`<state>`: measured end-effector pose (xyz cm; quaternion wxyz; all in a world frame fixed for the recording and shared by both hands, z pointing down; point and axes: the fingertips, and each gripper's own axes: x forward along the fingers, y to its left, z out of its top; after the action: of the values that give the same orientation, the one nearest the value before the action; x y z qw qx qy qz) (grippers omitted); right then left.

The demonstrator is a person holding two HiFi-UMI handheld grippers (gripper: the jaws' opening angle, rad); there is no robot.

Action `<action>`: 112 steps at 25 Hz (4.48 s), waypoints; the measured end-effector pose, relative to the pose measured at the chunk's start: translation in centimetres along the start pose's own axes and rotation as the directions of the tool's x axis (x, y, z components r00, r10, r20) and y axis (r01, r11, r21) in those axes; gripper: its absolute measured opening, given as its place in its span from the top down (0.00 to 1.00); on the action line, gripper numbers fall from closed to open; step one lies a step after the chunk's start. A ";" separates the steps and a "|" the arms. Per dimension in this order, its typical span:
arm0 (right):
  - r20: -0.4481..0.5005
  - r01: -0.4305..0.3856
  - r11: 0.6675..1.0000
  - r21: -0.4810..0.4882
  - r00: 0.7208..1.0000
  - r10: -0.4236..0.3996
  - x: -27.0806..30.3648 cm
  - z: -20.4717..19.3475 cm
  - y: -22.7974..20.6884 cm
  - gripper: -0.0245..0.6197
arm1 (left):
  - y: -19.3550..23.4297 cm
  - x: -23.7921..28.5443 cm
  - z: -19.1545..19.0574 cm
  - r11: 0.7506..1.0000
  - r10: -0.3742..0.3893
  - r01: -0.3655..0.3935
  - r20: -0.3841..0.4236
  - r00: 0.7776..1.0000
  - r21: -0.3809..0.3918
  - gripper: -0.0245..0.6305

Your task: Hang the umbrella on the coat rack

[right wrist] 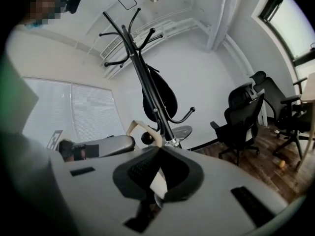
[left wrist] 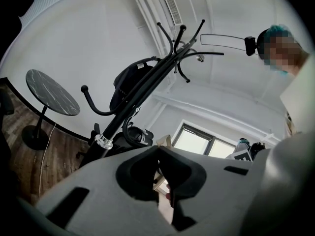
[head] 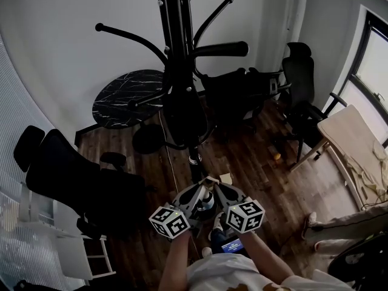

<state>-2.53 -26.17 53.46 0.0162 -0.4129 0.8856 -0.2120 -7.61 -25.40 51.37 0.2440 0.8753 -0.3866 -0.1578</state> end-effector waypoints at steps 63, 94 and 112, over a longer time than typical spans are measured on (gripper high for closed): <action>-0.164 0.000 1.000 0.031 0.986 0.005 10.0 -3.1 -3.4 0.94 | 9.9 3.4 -1.2 0.994 0.089 -0.096 -0.133 0.987 -0.048 0.93; -0.168 -0.003 0.992 -0.129 0.986 -0.019 7.2 -3.3 -3.4 0.92 | 8.0 3.3 -1.1 0.998 0.064 -0.062 -0.126 0.990 0.023 0.85; -0.045 0.074 0.976 -0.206 0.995 -0.086 -1.2 -1.1 -0.3 0.94 | 3.3 -2.1 0.5 0.958 0.225 -0.219 -0.016 0.974 0.186 0.93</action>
<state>-1.73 -25.04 54.38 -0.0588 -0.4418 0.8854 -0.1315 -11.21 -25.92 52.94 0.1857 0.8479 -0.4907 -0.0768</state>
